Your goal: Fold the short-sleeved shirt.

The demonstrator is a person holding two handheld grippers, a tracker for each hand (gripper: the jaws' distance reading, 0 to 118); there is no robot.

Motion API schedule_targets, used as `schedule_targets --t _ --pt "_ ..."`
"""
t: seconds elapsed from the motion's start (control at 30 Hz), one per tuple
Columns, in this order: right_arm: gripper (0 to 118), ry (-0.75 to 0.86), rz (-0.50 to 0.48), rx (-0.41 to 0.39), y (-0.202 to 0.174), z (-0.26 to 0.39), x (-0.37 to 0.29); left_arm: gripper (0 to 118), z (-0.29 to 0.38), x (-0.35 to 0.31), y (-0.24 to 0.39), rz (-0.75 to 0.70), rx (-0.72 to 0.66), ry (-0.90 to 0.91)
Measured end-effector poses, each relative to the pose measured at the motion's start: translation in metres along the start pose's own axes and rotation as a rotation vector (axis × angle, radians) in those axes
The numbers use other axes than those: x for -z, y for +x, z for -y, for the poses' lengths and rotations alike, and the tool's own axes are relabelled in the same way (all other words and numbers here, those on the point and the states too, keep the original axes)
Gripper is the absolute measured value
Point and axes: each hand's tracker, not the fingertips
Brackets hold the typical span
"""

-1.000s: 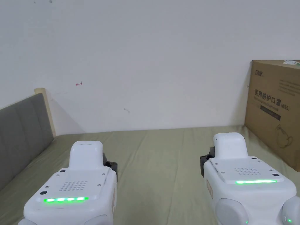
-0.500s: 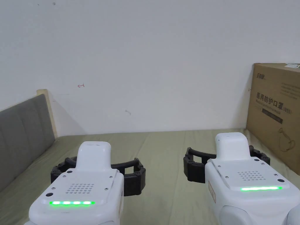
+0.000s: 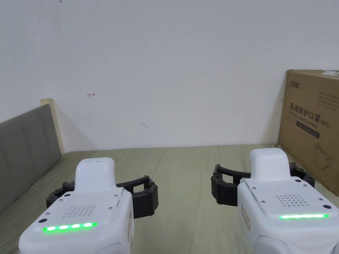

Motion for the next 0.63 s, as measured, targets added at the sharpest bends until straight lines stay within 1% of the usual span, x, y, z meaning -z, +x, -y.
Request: schedule_targets --t 0.1,0.23,0.33,0.47,0.53,0.63 --pt "114 -0.001 0.009 0.003 0.001 0.0 0.0 118 -0.001 0.002 0.002 -0.012 0.02 -0.016" --pt "114 -0.008 0.005 0.005 0.002 0.003 0.002 118 0.004 0.004 0.0 0.029 0.022 -0.006" --pt "114 -0.016 0.006 -0.004 0.001 0.005 0.004 118 0.007 0.005 0.001 0.03 0.033 0.002" --pt "114 -0.016 0.007 -0.007 -0.001 0.006 0.005 118 0.009 0.009 0.005 0.012 0.083 0.022" --pt "114 -0.021 0.005 -0.002 -0.001 0.007 0.006 118 0.007 0.01 0.002 0.053 0.055 -0.002" --pt "114 -0.021 0.006 0.004 0.001 0.007 0.007 118 0.003 0.01 0.001 0.016 0.027 -0.025"
